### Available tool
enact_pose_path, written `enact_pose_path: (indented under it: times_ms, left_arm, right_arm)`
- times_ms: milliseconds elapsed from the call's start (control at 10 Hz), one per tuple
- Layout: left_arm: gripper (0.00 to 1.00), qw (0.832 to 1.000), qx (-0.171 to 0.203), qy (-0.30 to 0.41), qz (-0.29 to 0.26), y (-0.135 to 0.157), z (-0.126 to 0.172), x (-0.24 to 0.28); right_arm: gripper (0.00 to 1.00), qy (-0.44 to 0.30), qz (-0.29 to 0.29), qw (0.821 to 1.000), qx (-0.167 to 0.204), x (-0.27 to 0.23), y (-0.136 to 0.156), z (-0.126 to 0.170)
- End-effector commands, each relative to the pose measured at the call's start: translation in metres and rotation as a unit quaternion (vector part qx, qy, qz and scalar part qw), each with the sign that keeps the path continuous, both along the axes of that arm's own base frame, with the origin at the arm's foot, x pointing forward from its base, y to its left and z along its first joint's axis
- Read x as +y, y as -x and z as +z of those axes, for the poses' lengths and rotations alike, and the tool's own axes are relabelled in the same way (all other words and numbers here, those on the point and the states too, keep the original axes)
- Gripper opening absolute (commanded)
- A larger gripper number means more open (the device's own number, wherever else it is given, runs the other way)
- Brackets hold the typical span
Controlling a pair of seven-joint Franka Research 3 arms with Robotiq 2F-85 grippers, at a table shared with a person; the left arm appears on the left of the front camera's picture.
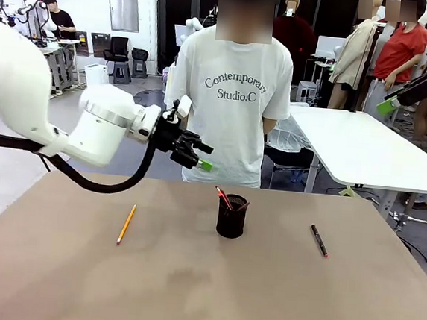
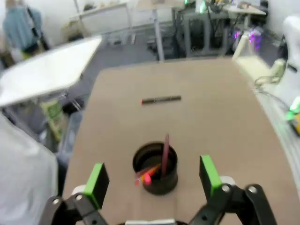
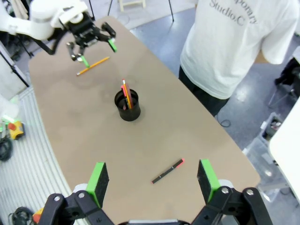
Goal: Place the pens into the pen holder.
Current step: Pick up a writing instrument from the table and place it into the Pen holder.
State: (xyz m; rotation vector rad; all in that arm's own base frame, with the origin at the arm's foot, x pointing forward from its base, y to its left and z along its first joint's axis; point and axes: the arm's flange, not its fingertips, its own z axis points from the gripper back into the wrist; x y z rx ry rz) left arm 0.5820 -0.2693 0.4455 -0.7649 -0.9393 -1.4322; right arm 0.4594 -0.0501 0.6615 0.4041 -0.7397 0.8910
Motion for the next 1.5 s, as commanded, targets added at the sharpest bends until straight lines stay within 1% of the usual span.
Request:
enact_pose_path:
  times_ms: [0, 100, 200, 300, 400, 500, 600, 700, 800, 900, 1000, 1200, 1300, 1400]
  left_arm:
    - [1.00, 0.994, 0.030, -0.097, 0.028, 0.033, 0.019, 0.000]
    - [1.00, 0.989, 0.046, -0.129, 0.062, 0.044, 0.028, 0.005]
    - [1.00, 0.980, 0.055, -0.153, 0.116, 0.053, 0.037, 0.011]
    - [1.00, 0.972, 0.049, -0.159, 0.164, 0.056, 0.040, 0.013]
    - [1.00, 0.956, 0.024, -0.198, 0.213, 0.062, 0.049, 0.017]
    - [1.00, 0.934, -0.008, -0.236, 0.269, 0.058, 0.048, 0.021]
    - [1.00, 0.923, 0.004, -0.253, 0.289, 0.051, 0.045, 0.025]
    - [1.00, 0.914, 0.024, -0.267, 0.304, 0.053, 0.047, 0.030]
    - [1.00, 0.910, 0.042, -0.263, 0.317, 0.050, 0.040, 0.035]
    - [1.00, 0.924, 0.063, -0.231, 0.298, 0.046, 0.038, 0.037]
    - [1.00, 0.920, 0.003, -0.249, 0.303, 0.049, 0.034, 0.043]
    - [1.00, 0.920, 0.003, -0.249, 0.303, 0.049, 0.034, 0.043]
    - [1.00, 0.918, 0.023, -0.252, 0.307, 0.049, 0.030, 0.043]
    - [1.00, 0.871, 0.016, -0.312, 0.379, 0.044, 0.022, 0.039]
  right_arm:
    - [1.00, -0.007, 0.003, 1.000, -0.004, 0.000, 0.000, 0.001]
    - [1.00, -0.007, 0.003, 1.000, -0.004, 0.000, 0.000, 0.001]
    - [1.00, -0.007, 0.003, 1.000, -0.004, 0.000, 0.000, 0.001]
    - [1.00, -0.007, 0.003, 1.000, -0.004, 0.000, 0.000, 0.001]
    - [1.00, -0.007, 0.003, 1.000, -0.004, 0.000, 0.000, 0.001]
    - [1.00, -0.007, 0.003, 1.000, -0.004, 0.000, 0.000, 0.001]
    - [1.00, -0.007, 0.003, 1.000, -0.004, 0.000, 0.000, 0.001]
    - [1.00, -0.007, 0.003, 1.000, -0.004, 0.000, 0.000, 0.001]
    - [1.00, -0.007, 0.003, 1.000, -0.004, 0.000, 0.000, 0.001]
    - [1.00, -0.007, 0.003, 1.000, -0.004, 0.000, 0.000, 0.001]
    - [1.00, -0.007, 0.003, 1.000, -0.004, 0.000, 0.000, 0.001]
    - [1.00, -0.007, 0.003, 1.000, -0.004, 0.000, 0.000, 0.001]
    - [1.00, -0.007, 0.003, 1.000, -0.004, 0.000, 0.000, 0.001]
    - [1.00, -0.007, 0.003, 1.000, -0.004, 0.000, 0.000, 0.001]
